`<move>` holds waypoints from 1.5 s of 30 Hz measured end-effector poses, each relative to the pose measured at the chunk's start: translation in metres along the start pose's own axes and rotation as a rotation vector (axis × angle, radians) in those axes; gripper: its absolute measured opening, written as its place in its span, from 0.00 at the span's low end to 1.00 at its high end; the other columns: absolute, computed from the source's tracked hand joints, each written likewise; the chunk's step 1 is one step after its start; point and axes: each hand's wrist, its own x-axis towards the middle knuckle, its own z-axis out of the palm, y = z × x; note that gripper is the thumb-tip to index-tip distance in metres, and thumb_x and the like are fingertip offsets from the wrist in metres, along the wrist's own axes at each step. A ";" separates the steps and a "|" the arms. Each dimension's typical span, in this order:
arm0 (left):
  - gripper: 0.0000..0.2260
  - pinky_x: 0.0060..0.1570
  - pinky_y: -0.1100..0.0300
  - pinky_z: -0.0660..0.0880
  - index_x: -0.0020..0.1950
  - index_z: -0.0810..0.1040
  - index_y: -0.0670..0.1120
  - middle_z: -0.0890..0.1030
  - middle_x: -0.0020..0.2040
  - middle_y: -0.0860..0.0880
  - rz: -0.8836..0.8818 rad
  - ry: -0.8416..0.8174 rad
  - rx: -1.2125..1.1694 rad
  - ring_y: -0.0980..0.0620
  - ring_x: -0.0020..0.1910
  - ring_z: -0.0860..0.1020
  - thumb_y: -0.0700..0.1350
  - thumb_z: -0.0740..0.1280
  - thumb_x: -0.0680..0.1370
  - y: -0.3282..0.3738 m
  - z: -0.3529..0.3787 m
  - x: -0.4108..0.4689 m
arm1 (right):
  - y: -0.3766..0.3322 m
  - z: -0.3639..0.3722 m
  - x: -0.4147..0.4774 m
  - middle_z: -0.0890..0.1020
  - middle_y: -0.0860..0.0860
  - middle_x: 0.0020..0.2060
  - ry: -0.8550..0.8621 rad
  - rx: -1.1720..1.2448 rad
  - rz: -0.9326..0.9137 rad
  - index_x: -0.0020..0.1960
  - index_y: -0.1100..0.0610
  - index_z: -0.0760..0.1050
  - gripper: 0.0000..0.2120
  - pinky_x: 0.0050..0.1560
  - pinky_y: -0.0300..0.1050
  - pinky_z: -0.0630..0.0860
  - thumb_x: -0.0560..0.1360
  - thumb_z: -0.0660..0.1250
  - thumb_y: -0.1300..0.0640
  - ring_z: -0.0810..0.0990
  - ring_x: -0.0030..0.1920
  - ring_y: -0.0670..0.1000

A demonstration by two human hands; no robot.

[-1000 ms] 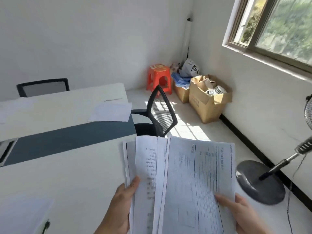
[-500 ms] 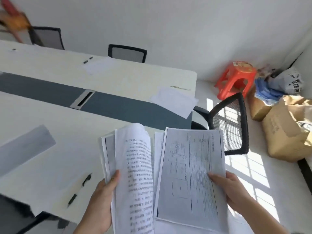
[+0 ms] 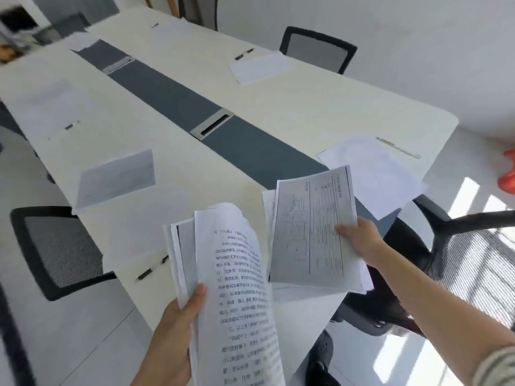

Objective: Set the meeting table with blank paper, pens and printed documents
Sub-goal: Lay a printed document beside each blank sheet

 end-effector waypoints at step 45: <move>0.18 0.63 0.44 0.72 0.59 0.81 0.43 0.85 0.54 0.45 -0.045 -0.641 0.137 0.44 0.55 0.83 0.49 0.67 0.72 -0.092 0.293 -0.084 | 0.116 -0.256 -0.277 0.87 0.59 0.40 0.564 0.637 -0.206 0.49 0.62 0.81 0.26 0.45 0.60 0.81 0.54 0.84 0.56 0.85 0.41 0.65</move>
